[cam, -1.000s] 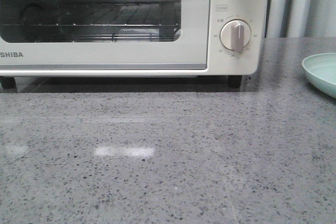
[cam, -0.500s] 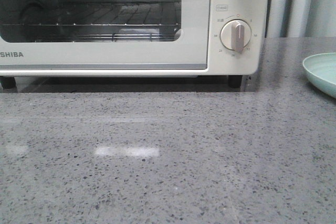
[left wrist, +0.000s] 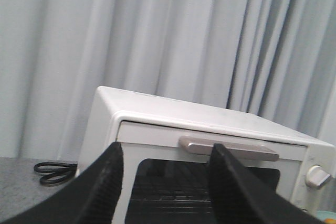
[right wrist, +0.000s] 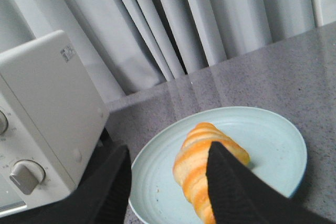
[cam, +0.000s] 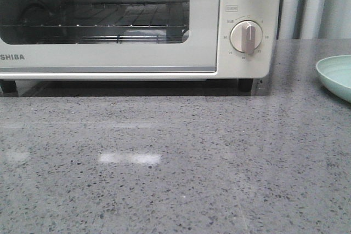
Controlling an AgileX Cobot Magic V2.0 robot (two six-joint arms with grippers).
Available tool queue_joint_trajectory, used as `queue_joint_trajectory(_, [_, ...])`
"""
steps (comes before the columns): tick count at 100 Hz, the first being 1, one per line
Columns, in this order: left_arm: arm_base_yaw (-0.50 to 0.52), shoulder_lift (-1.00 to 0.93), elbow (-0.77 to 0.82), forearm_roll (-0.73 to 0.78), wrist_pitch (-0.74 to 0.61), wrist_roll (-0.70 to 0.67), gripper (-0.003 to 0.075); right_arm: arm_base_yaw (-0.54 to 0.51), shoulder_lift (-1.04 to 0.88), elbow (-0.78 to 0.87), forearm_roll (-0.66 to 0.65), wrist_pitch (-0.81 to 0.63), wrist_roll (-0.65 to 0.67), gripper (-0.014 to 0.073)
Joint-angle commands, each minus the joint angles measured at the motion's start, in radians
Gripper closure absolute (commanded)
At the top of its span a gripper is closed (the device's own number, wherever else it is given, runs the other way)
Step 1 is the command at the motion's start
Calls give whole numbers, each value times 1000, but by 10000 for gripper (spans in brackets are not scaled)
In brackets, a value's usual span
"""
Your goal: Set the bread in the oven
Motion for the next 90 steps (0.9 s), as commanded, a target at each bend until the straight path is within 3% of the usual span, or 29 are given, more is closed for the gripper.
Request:
queue_joint_trajectory(1, [-53,52,-80,9,-52,-7,361,3,-16,-81,-1,-4,-62,305])
queue_joint_trajectory(13, [-101,129,-159,11,-34,-7,485,16,10,-167,28,105,-164,332])
queue_joint_trajectory(28, [-151,257,-262,37,-34,-7,624,48,95,-268,166,220,-320,340])
queue_joint_trajectory(43, [-195,405,-365,52,-27,-7,712,71,200,-341,187,275,-333,340])
queue_joint_trajectory(51, [-218,480,-415,56,-7,-7,743,71,241,-368,187,272,-334,340])
queue_joint_trajectory(90, [-262,796,-577,73,5,-7,741,71,432,-623,187,392,-391,340])
